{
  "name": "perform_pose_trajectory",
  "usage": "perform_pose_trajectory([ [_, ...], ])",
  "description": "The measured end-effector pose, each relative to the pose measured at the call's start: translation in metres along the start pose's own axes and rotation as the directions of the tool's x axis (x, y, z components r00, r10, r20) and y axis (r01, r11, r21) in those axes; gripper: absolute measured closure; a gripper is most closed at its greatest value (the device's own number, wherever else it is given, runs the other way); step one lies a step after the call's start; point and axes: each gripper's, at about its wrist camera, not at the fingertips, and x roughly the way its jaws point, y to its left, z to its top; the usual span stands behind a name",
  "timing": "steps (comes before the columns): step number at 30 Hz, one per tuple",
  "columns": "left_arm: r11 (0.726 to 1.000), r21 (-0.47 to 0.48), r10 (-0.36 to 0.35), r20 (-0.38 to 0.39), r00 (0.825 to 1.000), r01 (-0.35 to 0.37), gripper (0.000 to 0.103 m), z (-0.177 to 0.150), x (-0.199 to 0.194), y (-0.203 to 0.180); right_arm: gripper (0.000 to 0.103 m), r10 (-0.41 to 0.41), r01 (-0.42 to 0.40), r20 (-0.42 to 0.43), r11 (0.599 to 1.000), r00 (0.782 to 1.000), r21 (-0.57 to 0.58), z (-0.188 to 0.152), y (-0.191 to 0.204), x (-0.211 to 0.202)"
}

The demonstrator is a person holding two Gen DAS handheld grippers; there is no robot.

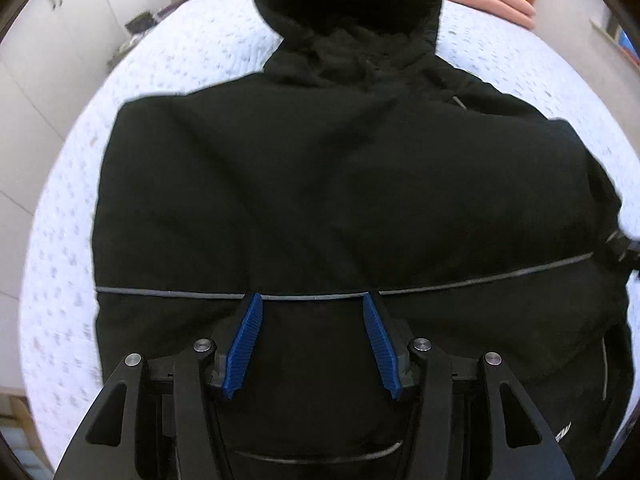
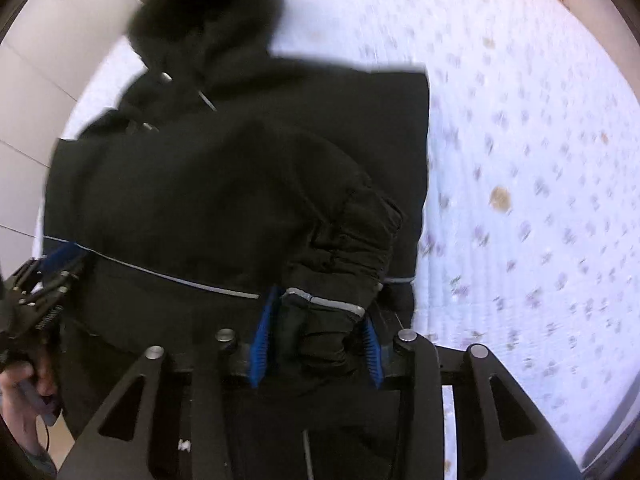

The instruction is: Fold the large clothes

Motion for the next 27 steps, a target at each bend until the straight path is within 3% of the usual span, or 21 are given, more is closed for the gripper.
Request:
perform_pose_trajectory([
  [5, 1.000, -0.005, -0.008, -0.008, 1.000, 0.008, 0.048, 0.002, -0.008, 0.000, 0.058, 0.042, -0.041, -0.014, 0.999, 0.999, 0.027, 0.005, -0.010, -0.007],
  [10, 0.998, -0.056, -0.033, 0.052, 0.998, 0.036, 0.048, 0.003, -0.041, 0.001, 0.037, 0.067, -0.068, 0.018, 0.997, 0.998, 0.045, 0.000, -0.018, -0.048],
  [15, 0.999, -0.043, -0.019, 0.109, 0.994, 0.024, 0.048, 0.009, -0.066, -0.015, 0.037, 0.051, -0.048, 0.081, 0.998, 0.995, -0.039, 0.006, 0.014, -0.075],
  [18, 1.000, -0.015, -0.013, 0.096, 0.995, 0.015, 0.048, 0.014, -0.062, -0.029, 0.037, 0.021, -0.008, 0.102, 0.991, 0.995, -0.131, 0.011, 0.043, -0.072],
  [22, 1.000, 0.014, 0.014, 0.057, 0.998, -0.015, 0.048, 0.018, -0.034, -0.040, 0.037, -0.076, 0.096, 0.110, 0.977, 0.991, -0.190, 0.021, 0.069, -0.036],
  [25, 1.000, -0.018, 0.017, -0.030, 0.999, -0.018, 0.047, 0.012, -0.003, -0.038, 0.041, -0.193, 0.200, 0.055, 0.947, 0.980, -0.250, 0.017, 0.070, 0.007],
  [27, 0.998, -0.068, -0.009, -0.031, 0.999, 0.007, 0.047, 0.010, 0.005, -0.032, 0.041, -0.219, 0.235, 0.084, 0.925, 0.972, -0.299, 0.009, 0.073, 0.014],
])
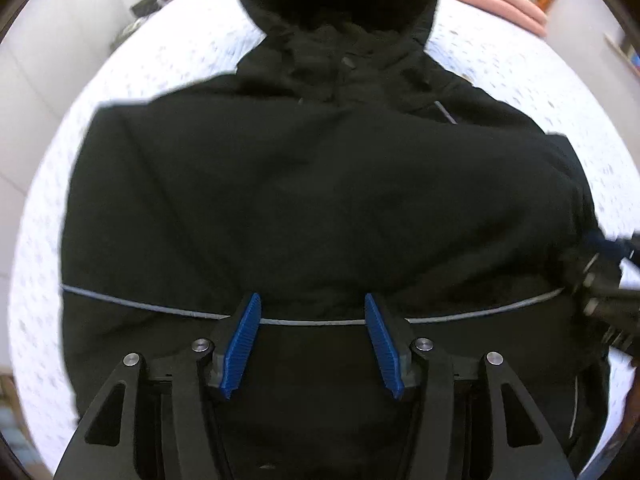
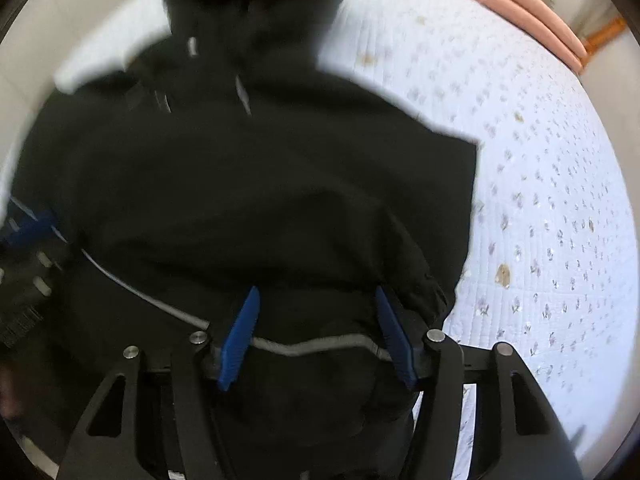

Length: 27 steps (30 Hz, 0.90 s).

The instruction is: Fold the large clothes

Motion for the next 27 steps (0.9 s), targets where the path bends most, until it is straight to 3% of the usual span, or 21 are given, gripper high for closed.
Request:
perform_pose_trajectory([
  [4, 0.999, -0.040, -0.017, -0.019, 1.000, 0.016, 0.045, 0.003, 0.003, 0.004, 0.041, 0.019, -0.019, -0.005, 1.000, 1.000, -0.001, 0.002, -0.002, 0.001],
  [20, 1.000, -0.017, 0.010, -0.065, 0.998, -0.011, 0.043, 0.013, 0.009, -0.004, 0.038, 0.011, -0.012, 0.049, 1.000, 0.999, 0.004, -0.019, 0.000, -0.003],
  [27, 1.000, 0.002, 0.000, -0.032, 1.000, 0.000, 0.042, 0.013, 0.007, -0.008, 0.038, 0.003, -0.003, 0.063, 1.000, 0.998, 0.007, -0.028, 0.008, -0.005],
])
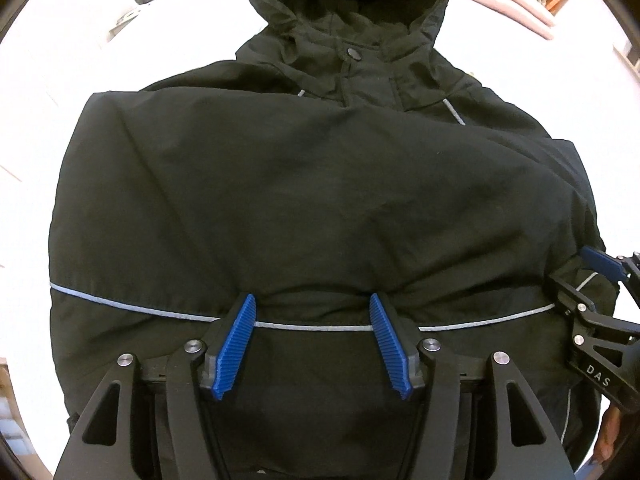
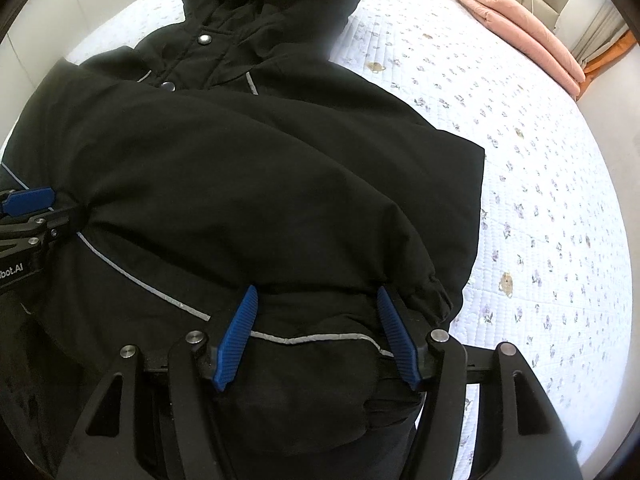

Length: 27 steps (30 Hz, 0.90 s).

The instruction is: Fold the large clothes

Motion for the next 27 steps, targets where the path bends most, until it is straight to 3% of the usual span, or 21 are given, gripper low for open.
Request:
perform_pose_trajectory([
  [7, 0.998, 0.021, -0.054, 0.079, 0.995, 0.053, 0.041, 0.012, -0.044, 0.019, 0.035, 0.047, -0.047, -0.049, 0.999, 0.998, 0.001, 0.011, -0.003, -0.016],
  [12, 0.996, 0.063, -0.078, 0.168, 0.983, 0.068, 0.041, 0.060, -0.077, 0.050, 0.034, 0.134, -0.132, -0.009, 0.981, 0.991, 0.140, 0.031, -0.019, -0.057],
  [19, 0.992, 0.118, -0.068, 0.259, 0.964, 0.039, 0.041, 0.141, -0.081, 0.075, 0.029, 0.195, -0.231, 0.134, 0.905, 0.972, 0.358, 0.111, -0.063, -0.084],
  [23, 0.994, 0.102, -0.074, 0.295, 0.953, 0.046, 0.041, 0.184, -0.071, 0.082, 0.027, 0.164, -0.226, 0.183, 0.889, 0.969, 0.398, 0.156, -0.078, -0.079],
  [27, 0.994, 0.103, -0.059, 0.296, 0.953, 0.029, 0.041, 0.224, -0.048, 0.082, 0.027, 0.163, -0.237, 0.214, 0.889, 0.963, 0.391, 0.196, -0.084, -0.060],
])
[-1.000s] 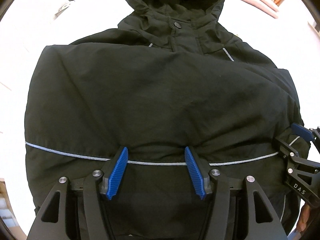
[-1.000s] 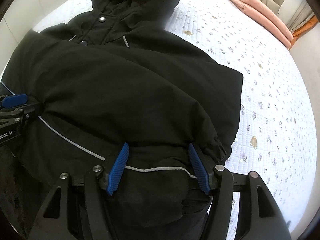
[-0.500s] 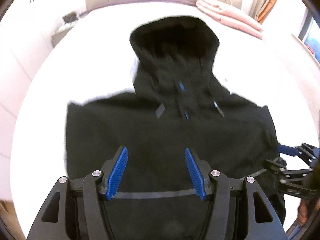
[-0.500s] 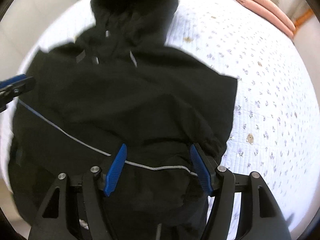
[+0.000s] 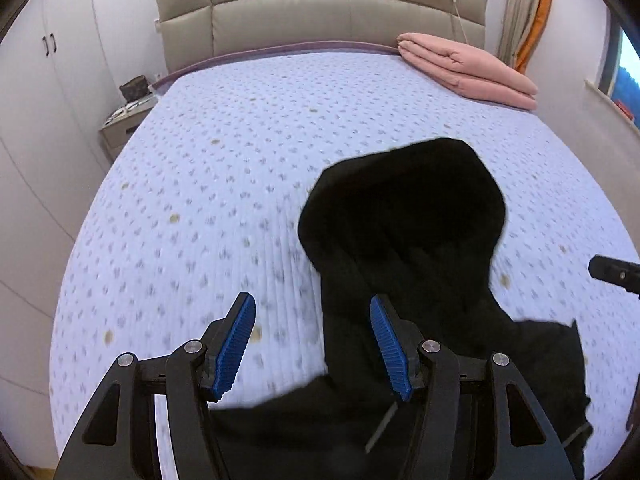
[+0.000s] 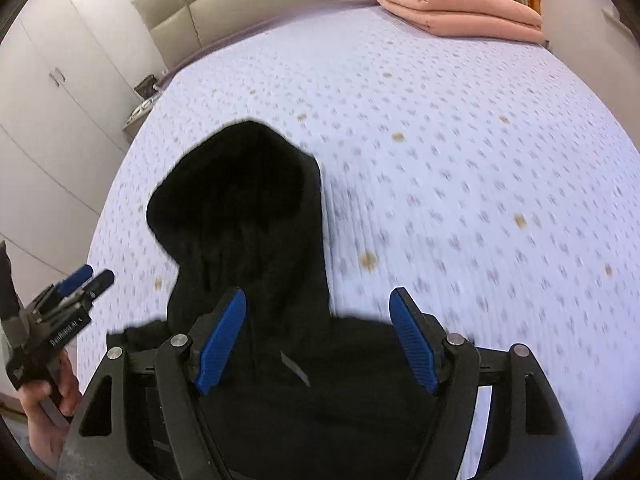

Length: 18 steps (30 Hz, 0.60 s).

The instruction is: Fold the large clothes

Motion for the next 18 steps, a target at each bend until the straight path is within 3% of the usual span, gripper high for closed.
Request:
perform_pose_trajectory([
  [9, 0.999, -0.009, -0.045, -0.087, 0.995, 0.045, 0.041, 0.040, 0.081, -0.001, 0.027, 0.012, -0.012, -0.040, 1.000, 0.999, 0.015, 0.049, 0.000, 0.084],
  [13, 1.000, 0.004, -0.021, -0.110, 0.994, 0.022, 0.041, 0.047, 0.114, -0.005, 0.027, 0.026, -0.023, -0.082, 0.999, 0.996, 0.044, 0.060, -0.009, 0.124],
  [16, 1.000, -0.016, -0.004, -0.095, 0.996, 0.003, 0.043, 0.051, 0.131, -0.002, 0.027, 0.080, -0.072, -0.111, 0.995, 0.991, 0.076, 0.064, -0.012, 0.148],
  [17, 1.000, -0.026, 0.002, -0.089, 0.996, -0.004, 0.049, 0.052, 0.133, 0.000, 0.027, 0.095, -0.086, -0.115, 0.993, 0.989, 0.079, 0.064, -0.011, 0.153],
  [18, 0.999, -0.050, 0.004, -0.071, 0.997, -0.008, 0.080, 0.053, 0.134, 0.005, 0.032, 0.102, -0.093, -0.120, 0.993, 0.988, 0.075, 0.064, -0.009, 0.158],
])
